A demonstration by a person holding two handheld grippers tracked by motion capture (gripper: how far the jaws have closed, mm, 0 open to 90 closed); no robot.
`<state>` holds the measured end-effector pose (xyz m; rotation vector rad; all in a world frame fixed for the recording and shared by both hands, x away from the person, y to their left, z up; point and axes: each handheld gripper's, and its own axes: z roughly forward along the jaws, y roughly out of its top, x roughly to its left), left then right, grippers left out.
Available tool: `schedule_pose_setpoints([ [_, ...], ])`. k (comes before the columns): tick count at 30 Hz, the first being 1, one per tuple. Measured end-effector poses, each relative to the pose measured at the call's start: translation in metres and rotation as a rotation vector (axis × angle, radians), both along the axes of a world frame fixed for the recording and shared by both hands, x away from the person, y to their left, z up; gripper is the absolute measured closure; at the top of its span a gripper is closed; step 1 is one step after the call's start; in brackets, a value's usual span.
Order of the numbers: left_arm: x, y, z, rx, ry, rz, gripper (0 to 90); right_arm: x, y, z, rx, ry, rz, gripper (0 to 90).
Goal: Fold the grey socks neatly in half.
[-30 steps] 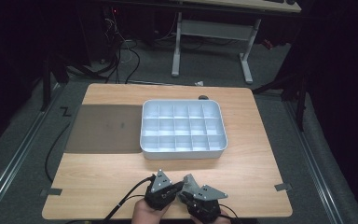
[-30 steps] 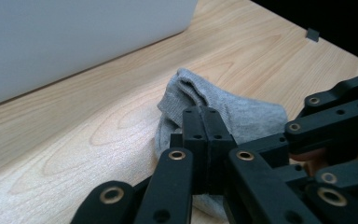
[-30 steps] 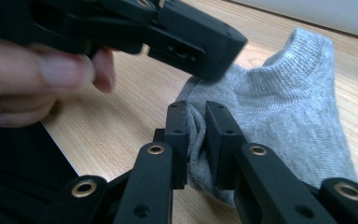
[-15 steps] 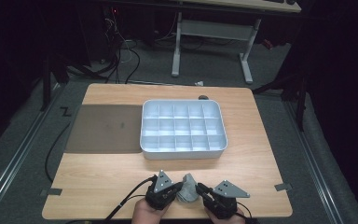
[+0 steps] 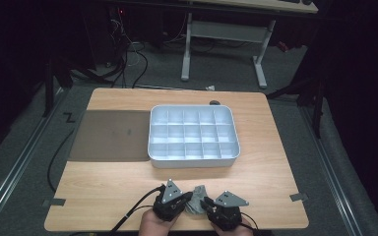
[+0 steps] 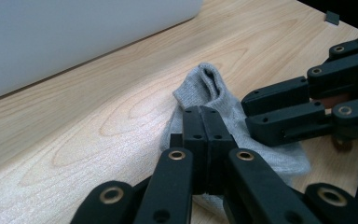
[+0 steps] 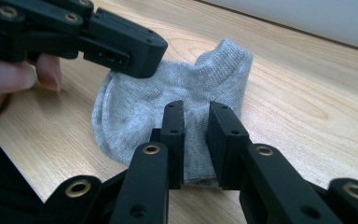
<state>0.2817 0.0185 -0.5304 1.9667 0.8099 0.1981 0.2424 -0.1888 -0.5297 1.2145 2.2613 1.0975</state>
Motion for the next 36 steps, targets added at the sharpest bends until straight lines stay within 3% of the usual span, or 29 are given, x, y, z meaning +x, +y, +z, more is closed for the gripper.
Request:
schedule_pose_setpoints([
  [5, -0.004, 0.002, 0.007, -0.025, -0.015, 0.012, 85.0, -0.002, 0.002, -0.001, -0.018, -0.017, -0.002, 77.8],
  [11, -0.021, -0.005, 0.017, -0.055, -0.035, -0.029, 86.0, -0.002, 0.002, -0.001, -0.02, -0.021, -0.003, 78.0],
  [13, -0.026, -0.008, 0.014, -0.043, -0.027, -0.042, 86.1, -0.002, 0.002, -0.001, -0.016, -0.017, -0.004, 78.0],
  [16, -0.031, -0.01, 0.004, 0.006, -0.003, -0.049, 86.7, -0.002, 0.002, -0.001, -0.012, -0.013, -0.007, 78.0],
  [22, -0.033, -0.002, -0.001, 0.056, -0.021, -0.029, 88.5, -0.003, 0.002, -0.001, -0.01, -0.012, -0.001, 77.9],
  [29, -0.024, -0.002, -0.003, 0.102, -0.051, -0.024, 90.0, -0.001, 0.001, -0.001, -0.003, -0.011, 0.0, 77.2],
  [36, -0.007, -0.003, -0.001, 0.133, -0.048, -0.012, 90.0, 0.006, -0.001, 0.0, 0.043, 0.018, -0.009, 73.7],
])
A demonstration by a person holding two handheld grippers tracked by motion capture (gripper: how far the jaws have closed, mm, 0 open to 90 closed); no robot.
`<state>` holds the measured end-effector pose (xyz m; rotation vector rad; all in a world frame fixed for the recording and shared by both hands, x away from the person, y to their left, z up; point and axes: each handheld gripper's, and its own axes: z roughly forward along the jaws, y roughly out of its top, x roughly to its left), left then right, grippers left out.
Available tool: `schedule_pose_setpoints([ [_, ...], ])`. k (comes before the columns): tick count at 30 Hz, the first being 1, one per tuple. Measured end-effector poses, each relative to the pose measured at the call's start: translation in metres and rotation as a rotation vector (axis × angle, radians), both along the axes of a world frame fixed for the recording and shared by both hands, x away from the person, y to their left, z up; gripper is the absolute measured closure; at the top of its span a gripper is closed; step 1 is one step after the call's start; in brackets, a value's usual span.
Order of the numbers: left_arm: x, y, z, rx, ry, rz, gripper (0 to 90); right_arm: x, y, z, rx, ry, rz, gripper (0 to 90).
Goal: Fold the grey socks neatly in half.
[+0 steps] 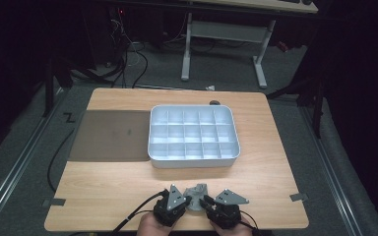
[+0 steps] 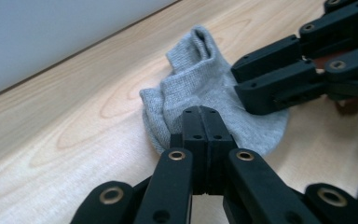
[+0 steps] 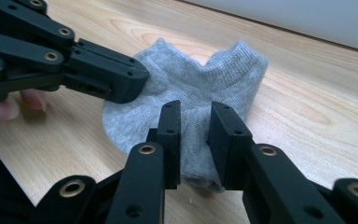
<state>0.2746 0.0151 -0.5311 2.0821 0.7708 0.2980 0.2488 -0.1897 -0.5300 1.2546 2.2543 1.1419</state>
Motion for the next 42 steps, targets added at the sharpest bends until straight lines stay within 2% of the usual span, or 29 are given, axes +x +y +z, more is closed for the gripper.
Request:
schedule_pose_setpoints([
  [4, 0.009, 0.001, -0.001, -0.013, 0.001, 0.008, 90.0, -0.003, -0.005, 0.007, 0.026, -0.022, -0.017, 68.6],
  [9, 0.011, 0.001, -0.001, -0.022, 0.016, -0.002, 90.0, -0.001, -0.023, 0.013, 0.105, -0.002, -0.105, 64.4],
  [14, 0.013, 0.003, -0.002, -0.037, 0.035, -0.007, 90.0, 0.003, -0.02, 0.009, 0.12, 0.05, -0.118, 58.6],
  [16, 0.013, 0.003, -0.002, -0.039, 0.04, -0.008, 90.0, 0.006, -0.017, 0.007, 0.106, 0.068, -0.138, 53.1],
  [18, 0.013, 0.003, -0.002, -0.039, 0.04, -0.008, 90.0, 0.009, -0.016, 0.007, 0.101, 0.081, -0.17, 55.8],
  [22, 0.013, 0.003, -0.002, -0.04, 0.041, -0.008, 90.0, 0.013, -0.015, 0.006, 0.116, 0.099, -0.154, 56.9],
  [26, 0.013, 0.003, -0.002, -0.041, 0.043, -0.016, 90.0, 0.013, -0.012, 0.004, 0.076, 0.104, -0.141, 63.3],
  [30, 0.012, 0.003, -0.002, -0.045, 0.047, -0.021, 90.0, 0.013, -0.013, 0.004, 0.065, 0.118, -0.112, 65.2],
  [34, 0.011, 0.002, -0.002, -0.046, 0.049, -0.026, 90.0, 0.015, -0.017, 0.002, 0.092, 0.149, -0.094, 61.3],
  [37, 0.011, 0.002, -0.002, -0.046, 0.051, -0.028, 90.0, 0.015, -0.017, 0.001, 0.105, 0.157, -0.085, 55.1],
  [40, 0.011, 0.002, -0.002, -0.045, 0.051, -0.03, 90.0, 0.015, -0.015, 0.001, 0.114, 0.163, -0.068, 52.9],
  [42, 0.011, 0.002, -0.002, -0.046, 0.053, -0.03, 90.0, 0.014, -0.013, 0.0, 0.118, 0.161, -0.051, 55.5],
])
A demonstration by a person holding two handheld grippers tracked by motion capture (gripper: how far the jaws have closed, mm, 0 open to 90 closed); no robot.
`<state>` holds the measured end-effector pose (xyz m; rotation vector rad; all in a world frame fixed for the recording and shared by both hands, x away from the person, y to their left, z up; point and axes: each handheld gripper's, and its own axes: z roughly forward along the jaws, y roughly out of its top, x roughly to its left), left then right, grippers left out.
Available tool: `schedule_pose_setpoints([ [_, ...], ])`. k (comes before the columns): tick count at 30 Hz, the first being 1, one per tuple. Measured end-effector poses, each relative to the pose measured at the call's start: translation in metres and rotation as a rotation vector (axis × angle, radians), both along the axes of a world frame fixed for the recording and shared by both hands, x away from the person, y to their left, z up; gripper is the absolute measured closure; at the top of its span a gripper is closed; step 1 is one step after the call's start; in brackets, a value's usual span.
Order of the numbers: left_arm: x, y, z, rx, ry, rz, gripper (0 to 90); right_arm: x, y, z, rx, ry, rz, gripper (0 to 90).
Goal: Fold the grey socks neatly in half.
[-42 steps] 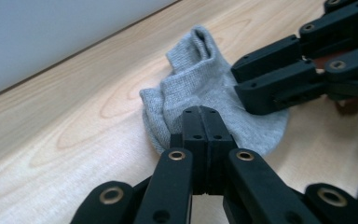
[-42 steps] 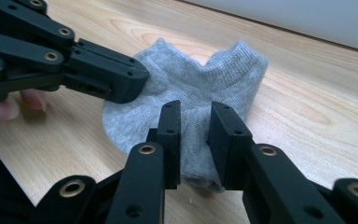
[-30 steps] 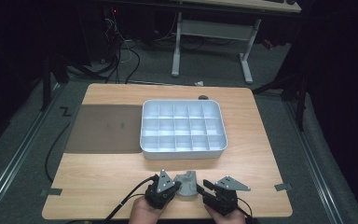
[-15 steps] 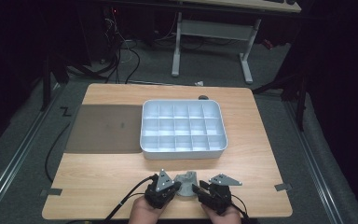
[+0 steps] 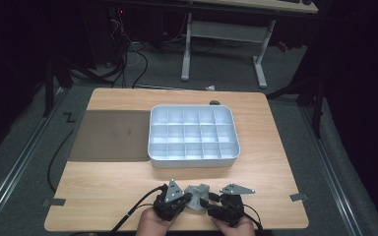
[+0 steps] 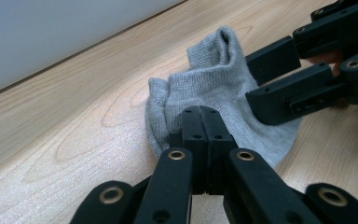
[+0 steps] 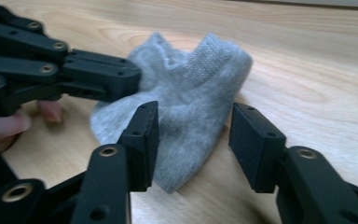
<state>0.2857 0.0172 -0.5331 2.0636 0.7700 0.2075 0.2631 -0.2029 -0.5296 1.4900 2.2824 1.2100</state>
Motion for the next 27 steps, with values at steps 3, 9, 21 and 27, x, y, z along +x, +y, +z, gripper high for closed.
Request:
schedule_pose_setpoints([
  [3, 0.0, 0.0, 0.0, -0.001, 0.0, 0.0, 90.0, -0.001, 0.002, 0.0, 0.001, 0.011, 0.002, 63.3],
  [9, 0.0, 0.001, 0.0, -0.002, 0.002, -0.002, 90.0, -0.004, 0.003, -0.001, -0.007, -0.014, 0.004, 82.4],
  [21, -0.001, 0.0, 0.0, -0.013, 0.003, -0.006, 88.9, -0.008, 0.003, 0.008, -0.019, -0.057, 0.016, 83.1],
  [27, -0.002, 0.0, 0.001, -0.022, -0.006, -0.008, 86.7, -0.009, 0.003, 0.01, -0.037, -0.074, 0.016, 83.1],
])
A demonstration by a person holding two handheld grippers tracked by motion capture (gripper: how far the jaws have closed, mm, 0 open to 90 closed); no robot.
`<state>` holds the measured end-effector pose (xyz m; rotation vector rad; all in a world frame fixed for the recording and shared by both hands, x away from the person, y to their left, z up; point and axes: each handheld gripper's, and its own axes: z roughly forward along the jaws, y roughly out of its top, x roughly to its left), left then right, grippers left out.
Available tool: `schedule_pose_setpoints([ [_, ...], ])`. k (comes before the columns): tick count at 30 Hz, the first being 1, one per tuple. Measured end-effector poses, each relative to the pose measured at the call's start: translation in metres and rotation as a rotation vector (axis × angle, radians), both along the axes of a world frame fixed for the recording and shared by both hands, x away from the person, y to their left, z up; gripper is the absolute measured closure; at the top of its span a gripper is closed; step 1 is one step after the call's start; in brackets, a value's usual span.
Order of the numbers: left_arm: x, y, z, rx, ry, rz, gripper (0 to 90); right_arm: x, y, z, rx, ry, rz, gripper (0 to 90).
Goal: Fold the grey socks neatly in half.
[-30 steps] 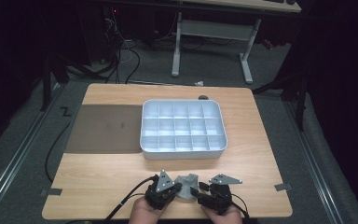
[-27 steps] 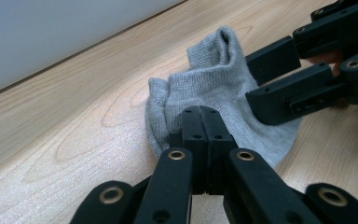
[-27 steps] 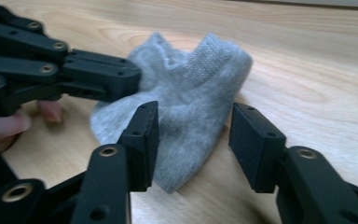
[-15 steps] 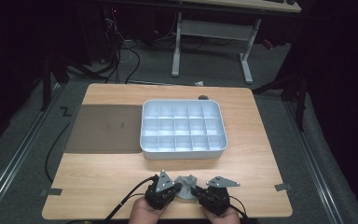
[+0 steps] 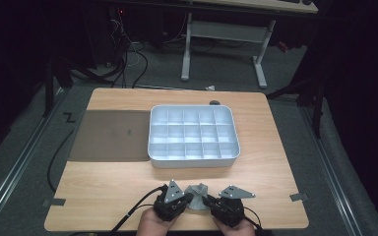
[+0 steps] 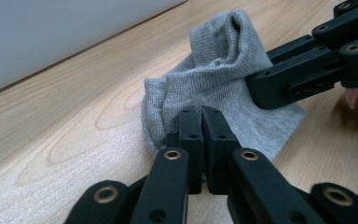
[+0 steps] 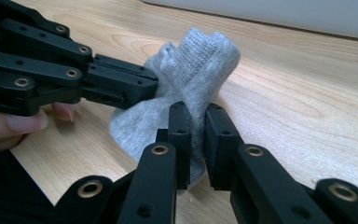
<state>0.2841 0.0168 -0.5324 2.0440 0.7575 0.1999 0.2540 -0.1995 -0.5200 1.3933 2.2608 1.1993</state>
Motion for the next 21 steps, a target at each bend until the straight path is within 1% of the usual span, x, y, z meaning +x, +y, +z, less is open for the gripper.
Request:
schedule_pose_setpoints([
  [3, -0.001, 0.001, 0.002, -0.018, -0.007, 0.005, 83.1, 0.001, -0.001, -0.001, 0.002, 0.009, -0.006, 83.0],
  [6, -0.004, 0.001, 0.007, -0.044, -0.027, 0.001, 81.2, 0.001, -0.002, -0.002, 0.008, 0.015, -0.005, 82.9],
  [9, -0.007, -0.001, 0.011, -0.07, -0.036, -0.008, 81.5, 0.002, -0.003, -0.004, 0.016, 0.027, -0.008, 82.9],
  [11, -0.008, -0.007, 0.01, -0.055, -0.043, -0.02, 82.6, 0.003, -0.004, -0.006, 0.026, 0.034, -0.007, 82.9],
  [13, -0.008, -0.012, 0.006, -0.021, -0.038, -0.024, 85.0, 0.003, -0.003, -0.006, 0.028, 0.036, -0.006, 82.8],
  [14, -0.007, -0.014, 0.003, -0.009, -0.032, -0.027, 85.5, 0.003, -0.003, -0.006, 0.028, 0.036, -0.007, 82.8],
  [16, -0.007, -0.018, 0.001, 0.011, -0.034, -0.027, 86.4, 0.003, -0.004, -0.005, 0.027, 0.037, -0.004, 82.7],
  [17, -0.006, -0.019, 0.001, 0.017, -0.036, -0.027, 87.0, 0.002, -0.004, -0.005, 0.031, 0.04, -0.007, 82.7],
  [18, -0.005, -0.019, 0.0, 0.027, -0.026, -0.026, 87.7, 0.002, -0.005, -0.005, 0.035, 0.039, -0.007, 82.6],
  [19, -0.005, -0.019, 0.0, 0.028, -0.019, -0.023, 88.3, 0.002, -0.005, -0.004, 0.043, 0.043, -0.004, 82.5],
  [21, -0.004, -0.02, 0.0, 0.04, -0.022, -0.023, 89.3, 0.002, -0.006, -0.002, 0.061, 0.042, 0.001, 82.4],
])
